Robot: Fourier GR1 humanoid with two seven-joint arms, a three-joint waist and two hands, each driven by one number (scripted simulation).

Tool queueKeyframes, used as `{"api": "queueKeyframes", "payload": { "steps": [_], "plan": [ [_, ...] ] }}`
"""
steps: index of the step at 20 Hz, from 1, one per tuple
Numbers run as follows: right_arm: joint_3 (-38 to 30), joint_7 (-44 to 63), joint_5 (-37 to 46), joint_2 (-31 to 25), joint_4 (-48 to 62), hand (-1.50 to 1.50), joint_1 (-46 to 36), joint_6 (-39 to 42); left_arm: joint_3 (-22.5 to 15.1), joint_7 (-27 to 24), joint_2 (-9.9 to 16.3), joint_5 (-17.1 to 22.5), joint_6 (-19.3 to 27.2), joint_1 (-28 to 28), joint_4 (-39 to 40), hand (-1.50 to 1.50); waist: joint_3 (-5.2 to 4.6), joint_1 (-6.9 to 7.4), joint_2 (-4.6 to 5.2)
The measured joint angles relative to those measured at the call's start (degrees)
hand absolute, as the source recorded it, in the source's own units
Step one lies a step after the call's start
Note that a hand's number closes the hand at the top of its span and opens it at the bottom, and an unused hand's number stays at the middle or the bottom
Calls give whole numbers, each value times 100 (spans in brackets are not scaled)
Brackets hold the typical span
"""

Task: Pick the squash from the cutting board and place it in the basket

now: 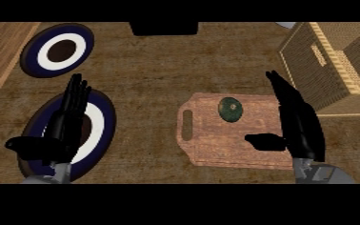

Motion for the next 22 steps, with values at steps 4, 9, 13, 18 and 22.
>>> {"api": "queueKeyframes", "payload": {
  "steps": [4,9,13,18,22],
  "plan": [
    [154,1253,-306,-107,-843,-150,-402,1471,-28,49,9,-23,-24,-14,-56,0,15,66,22],
    [145,2483,-844,203,-1570,-150,-1082,2631,-23,18,-52,-42,-87,-6,-61,0,36,151,65],
    [59,2705,-938,305,-1440,-150,-1453,2896,-45,37,-130,-104,-83,-8,-107,0,44,190,86],
    [164,2751,-699,369,-1175,-150,-1353,3052,4,107,-99,-132,-115,89,-265,0,51,203,94],
    [51,2619,-533,497,-941,-150,-1239,3101,20,189,-173,-212,-116,47,-282,0,56,197,103]
  ]
}}
